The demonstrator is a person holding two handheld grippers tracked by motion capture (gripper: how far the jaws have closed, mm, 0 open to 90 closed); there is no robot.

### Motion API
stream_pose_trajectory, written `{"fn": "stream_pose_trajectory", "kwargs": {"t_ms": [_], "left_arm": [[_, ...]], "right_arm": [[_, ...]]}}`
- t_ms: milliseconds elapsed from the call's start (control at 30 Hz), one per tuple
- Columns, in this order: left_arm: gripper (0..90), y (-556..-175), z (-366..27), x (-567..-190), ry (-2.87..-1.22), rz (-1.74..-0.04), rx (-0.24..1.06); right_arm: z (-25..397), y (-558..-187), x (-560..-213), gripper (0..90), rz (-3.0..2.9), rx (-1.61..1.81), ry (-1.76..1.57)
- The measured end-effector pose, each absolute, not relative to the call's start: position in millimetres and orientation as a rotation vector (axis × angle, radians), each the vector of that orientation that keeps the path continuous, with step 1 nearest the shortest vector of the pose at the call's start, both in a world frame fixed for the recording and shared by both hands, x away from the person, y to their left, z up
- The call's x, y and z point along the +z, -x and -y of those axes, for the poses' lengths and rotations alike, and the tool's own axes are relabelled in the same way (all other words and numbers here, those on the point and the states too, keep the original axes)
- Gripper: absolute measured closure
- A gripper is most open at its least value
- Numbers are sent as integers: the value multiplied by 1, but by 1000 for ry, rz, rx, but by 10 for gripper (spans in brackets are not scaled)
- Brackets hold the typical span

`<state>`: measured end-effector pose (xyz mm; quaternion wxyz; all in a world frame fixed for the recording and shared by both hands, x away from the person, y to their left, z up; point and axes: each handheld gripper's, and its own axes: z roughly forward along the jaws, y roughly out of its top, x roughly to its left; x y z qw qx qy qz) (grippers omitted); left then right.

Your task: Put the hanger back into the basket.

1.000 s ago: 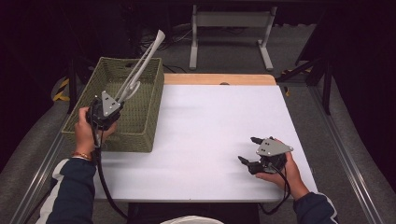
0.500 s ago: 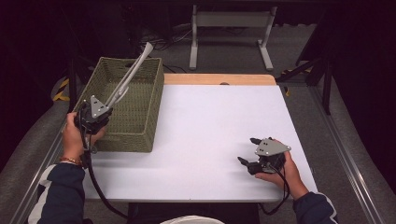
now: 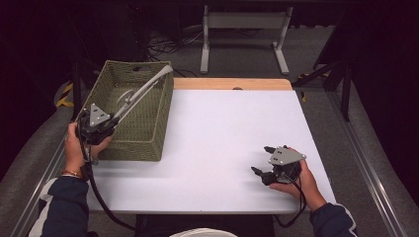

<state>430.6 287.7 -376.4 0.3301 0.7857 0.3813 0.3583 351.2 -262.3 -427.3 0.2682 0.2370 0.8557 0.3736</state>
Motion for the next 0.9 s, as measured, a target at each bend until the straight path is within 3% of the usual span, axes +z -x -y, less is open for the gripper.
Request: {"fn": "stream_pose_trajectory", "kwargs": {"t_ms": [467,700,800,900], "left_arm": [[625,-416,-270,-368,-1981,-892,941],[703,-426,-262,-371,-2045,-882,924],[785,-433,-261,-373,-2083,-917,920],[789,-436,-259,-371,-2099,-962,905]], "right_arm": [[262,-351,-428,201,-2314,1001,-636],[260,-352,-429,204,-2332,993,-625],[259,-351,-430,205,-2342,988,-616],[259,-352,-430,206,-2347,983,-623]]}}
